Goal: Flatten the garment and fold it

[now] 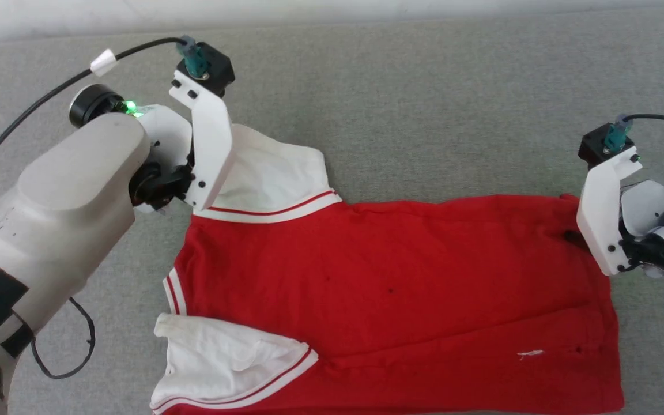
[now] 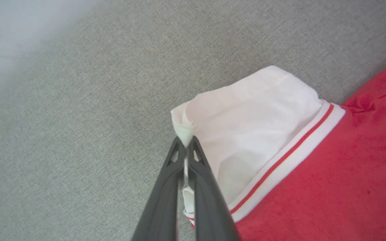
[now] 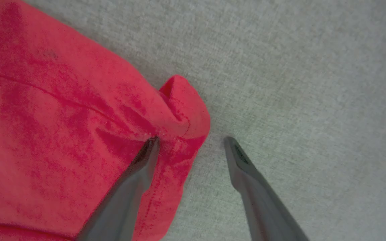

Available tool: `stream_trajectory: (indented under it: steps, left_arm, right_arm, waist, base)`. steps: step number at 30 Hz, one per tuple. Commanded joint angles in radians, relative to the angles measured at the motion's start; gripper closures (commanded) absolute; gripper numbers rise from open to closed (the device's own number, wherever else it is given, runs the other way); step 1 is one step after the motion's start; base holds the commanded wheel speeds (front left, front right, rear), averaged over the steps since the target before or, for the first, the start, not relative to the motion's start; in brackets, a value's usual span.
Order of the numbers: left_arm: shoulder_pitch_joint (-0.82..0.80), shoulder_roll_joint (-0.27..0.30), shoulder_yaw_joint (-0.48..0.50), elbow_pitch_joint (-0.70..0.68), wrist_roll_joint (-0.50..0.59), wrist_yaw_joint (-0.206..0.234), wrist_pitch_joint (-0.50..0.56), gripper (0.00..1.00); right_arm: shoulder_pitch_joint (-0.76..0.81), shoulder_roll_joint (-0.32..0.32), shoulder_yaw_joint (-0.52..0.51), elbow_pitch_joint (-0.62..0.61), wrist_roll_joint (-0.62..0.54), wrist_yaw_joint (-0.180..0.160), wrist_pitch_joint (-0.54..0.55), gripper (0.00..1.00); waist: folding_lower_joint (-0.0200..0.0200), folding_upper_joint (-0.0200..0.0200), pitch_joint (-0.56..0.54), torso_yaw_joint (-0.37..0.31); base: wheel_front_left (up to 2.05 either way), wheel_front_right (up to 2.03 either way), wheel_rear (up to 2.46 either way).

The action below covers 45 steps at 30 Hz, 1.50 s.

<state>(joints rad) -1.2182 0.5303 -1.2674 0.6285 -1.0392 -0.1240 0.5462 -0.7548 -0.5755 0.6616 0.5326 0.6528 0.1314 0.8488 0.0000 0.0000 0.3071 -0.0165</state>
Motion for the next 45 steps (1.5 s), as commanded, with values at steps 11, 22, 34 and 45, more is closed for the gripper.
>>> stream_trajectory:
  steps: [11,22,34,45]
  left_arm:
    - [0.042,0.018,-0.008,0.007,-0.022,-0.007,-0.070,1.00]
    - [0.165,0.090,-0.010,-0.111,-0.033,-0.007,-0.231,1.00]
    - [0.405,0.310,-0.011,-0.474,-0.036,0.097,-0.300,1.00]
    - [0.656,0.383,-0.012,-0.628,-0.066,0.201,-0.285,1.00]
  right_arm:
    - [0.033,-0.010,0.110,0.051,0.077,-0.001,-0.192,1.00]
    - [0.097,-0.073,0.121,-0.044,0.137,-0.001,-0.426,1.00]
    - [0.329,-0.143,0.022,-0.151,0.130,-0.001,-0.565,1.00]
    - [0.585,-0.126,-0.111,-0.231,0.116,-0.001,-0.553,1.00]
  waist:
    - [0.0000,0.0000,-0.022,0.009]
    - [0.0000,0.0000,-0.200,0.001]
    - [0.0000,0.0000,-0.336,0.040]
    - [0.0000,0.0000,-0.324,0.058]
  base:
    - [0.00,0.00,0.00]
    - [0.00,0.00,0.00]
    - [0.00,0.00,0.00]
    - [0.00,0.00,0.00]
